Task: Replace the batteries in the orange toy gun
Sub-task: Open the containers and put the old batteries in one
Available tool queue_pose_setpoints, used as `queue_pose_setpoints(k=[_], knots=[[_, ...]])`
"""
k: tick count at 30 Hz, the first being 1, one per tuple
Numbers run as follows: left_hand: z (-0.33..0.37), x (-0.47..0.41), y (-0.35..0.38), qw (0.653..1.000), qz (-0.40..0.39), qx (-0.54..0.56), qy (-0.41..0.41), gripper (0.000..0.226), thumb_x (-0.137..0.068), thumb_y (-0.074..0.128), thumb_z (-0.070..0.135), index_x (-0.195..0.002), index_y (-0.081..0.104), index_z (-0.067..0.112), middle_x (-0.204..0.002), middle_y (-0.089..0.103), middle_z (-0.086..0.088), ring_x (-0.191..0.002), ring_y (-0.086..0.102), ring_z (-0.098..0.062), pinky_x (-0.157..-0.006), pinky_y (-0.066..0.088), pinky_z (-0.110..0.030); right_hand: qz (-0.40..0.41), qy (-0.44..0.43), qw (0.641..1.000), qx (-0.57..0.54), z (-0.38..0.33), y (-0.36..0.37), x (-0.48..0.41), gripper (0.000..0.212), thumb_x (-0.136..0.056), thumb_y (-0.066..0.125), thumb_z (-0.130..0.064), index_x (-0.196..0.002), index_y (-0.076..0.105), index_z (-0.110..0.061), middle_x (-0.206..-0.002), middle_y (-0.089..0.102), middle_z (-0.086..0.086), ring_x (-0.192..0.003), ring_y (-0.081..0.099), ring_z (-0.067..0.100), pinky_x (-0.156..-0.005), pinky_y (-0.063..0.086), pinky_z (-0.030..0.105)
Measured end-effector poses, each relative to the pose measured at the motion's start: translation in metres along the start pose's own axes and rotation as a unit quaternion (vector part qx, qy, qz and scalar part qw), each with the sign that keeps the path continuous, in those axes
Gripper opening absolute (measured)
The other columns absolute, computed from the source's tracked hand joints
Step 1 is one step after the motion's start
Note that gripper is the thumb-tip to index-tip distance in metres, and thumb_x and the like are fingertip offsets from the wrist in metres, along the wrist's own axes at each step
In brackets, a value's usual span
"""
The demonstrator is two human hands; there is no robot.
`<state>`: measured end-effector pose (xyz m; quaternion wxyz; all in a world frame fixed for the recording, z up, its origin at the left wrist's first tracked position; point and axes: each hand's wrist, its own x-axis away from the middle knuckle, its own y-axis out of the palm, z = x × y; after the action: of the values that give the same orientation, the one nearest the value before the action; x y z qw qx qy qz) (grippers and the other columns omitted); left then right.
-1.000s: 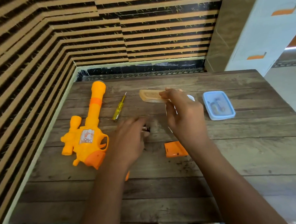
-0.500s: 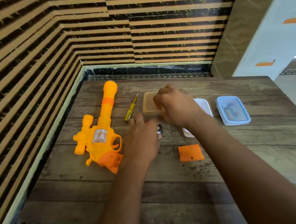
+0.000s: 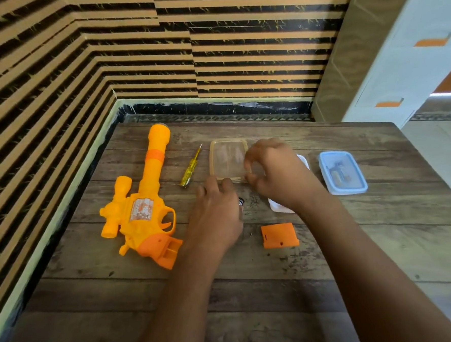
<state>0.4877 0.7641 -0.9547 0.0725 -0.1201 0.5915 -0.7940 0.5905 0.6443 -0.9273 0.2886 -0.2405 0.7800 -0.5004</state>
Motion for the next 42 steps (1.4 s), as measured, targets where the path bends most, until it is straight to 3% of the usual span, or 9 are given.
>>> queue_pose_setpoints(k=[4,9,12,16,22,28,34,37,42], knots=[[0.003,-0.002,0.006,0.999,-0.005,-0.029,0.026,0.038,-0.103,0.054,0.024,-0.134,0.039,0.009,-0.14,0.034,-0.014,-0.127,0.041,-0.033,-0.09,0.04,-0.037,0.12,0.057,0.99,-0.047,0.005,-0.001,0.047,0.011,-0.083,0.079,-0.014,-0.086,0.068,-0.011,-0.095,0.069,0.008,-0.098,0.063,0.035,-0.083,0.051,0.04],[0.008,-0.006,0.012,0.998,0.008,-0.061,0.025,0.033,-0.106,0.048,0.025,-0.133,0.037,0.009,-0.137,0.038,-0.014,-0.122,0.046,-0.03,-0.081,0.038,-0.034,0.168,0.157,0.972,-0.057,0.018,-0.006,0.072,0.013,-0.084,0.08,-0.012,-0.094,0.072,-0.01,-0.109,0.069,0.007,-0.109,0.064,0.032,-0.083,0.037,0.026],[0.013,-0.01,0.018,0.996,0.02,-0.086,0.015,0.033,-0.108,0.044,0.029,-0.133,0.037,0.008,-0.136,0.043,-0.016,-0.121,0.05,-0.032,-0.081,0.045,-0.038,0.165,0.207,0.963,-0.059,0.02,-0.009,0.08,0.02,-0.088,0.077,-0.014,-0.106,0.073,-0.007,-0.115,0.066,0.009,-0.102,0.064,0.029,-0.077,0.039,0.027],[0.017,-0.013,0.022,0.992,0.038,-0.117,0.013,0.036,-0.11,0.037,0.036,-0.132,0.038,0.008,-0.133,0.047,-0.017,-0.116,0.055,-0.033,-0.073,0.038,-0.038,0.121,0.234,0.963,-0.055,0.018,-0.009,0.081,0.031,-0.092,0.072,-0.015,-0.121,0.07,-0.005,-0.127,0.061,0.012,-0.107,0.064,0.031,-0.081,0.049,0.034],[0.026,-0.011,0.024,0.985,0.063,-0.155,0.029,0.03,-0.106,0.039,0.015,-0.135,0.039,0.009,-0.129,0.053,-0.014,-0.108,0.062,-0.033,-0.064,0.034,-0.038,0.124,0.261,0.955,-0.068,0.027,-0.012,0.08,0.043,-0.093,0.068,-0.012,-0.136,0.062,-0.007,-0.124,0.06,0.014,-0.102,0.065,0.034,-0.079,0.05,0.033],[0.03,-0.011,0.021,0.992,0.106,-0.064,0.017,0.019,-0.109,0.041,0.022,-0.125,0.047,0.012,-0.122,0.058,-0.011,-0.101,0.062,-0.034,-0.062,0.034,-0.039,0.109,0.265,0.956,-0.071,0.027,-0.014,0.078,0.034,-0.093,0.066,-0.007,-0.127,0.065,-0.006,-0.112,0.069,0.015,-0.1,0.066,0.031,-0.074,0.049,0.031],[0.056,-0.02,0.018,0.953,0.216,0.173,0.125,0.026,-0.109,0.045,0.019,-0.128,0.06,0.009,-0.124,0.058,-0.007,-0.112,0.056,-0.031,-0.082,0.05,-0.047,0.101,0.287,0.942,-0.141,0.028,-0.015,0.08,0.029,-0.088,0.065,-0.004,-0.116,0.064,-0.013,-0.097,0.072,0.009,-0.086,0.068,0.026,-0.067,0.053,0.031],[0.074,-0.027,0.022,0.947,0.228,0.157,0.165,0.025,-0.107,0.049,0.014,-0.126,0.063,0.007,-0.118,0.061,-0.008,-0.11,0.054,-0.03,-0.088,0.047,-0.044,0.111,0.291,0.937,-0.16,0.032,-0.016,0.083,0.021,-0.085,0.068,-0.003,-0.104,0.066,-0.011,-0.085,0.071,0.005,-0.076,0.066,0.021,-0.064,0.052,0.029],[0.083,-0.034,0.032,0.97,0.167,0.103,0.143,0.02,-0.104,0.054,0.013,-0.121,0.066,0.011,-0.116,0.065,-0.005,-0.108,0.057,-0.032,-0.09,0.046,-0.055,0.123,0.307,0.927,-0.177,0.038,-0.02,0.089,0.014,-0.081,0.076,-0.008,-0.094,0.071,-0.01,-0.082,0.071,0.002,-0.078,0.068,0.021,-0.072,0.056,0.034]])
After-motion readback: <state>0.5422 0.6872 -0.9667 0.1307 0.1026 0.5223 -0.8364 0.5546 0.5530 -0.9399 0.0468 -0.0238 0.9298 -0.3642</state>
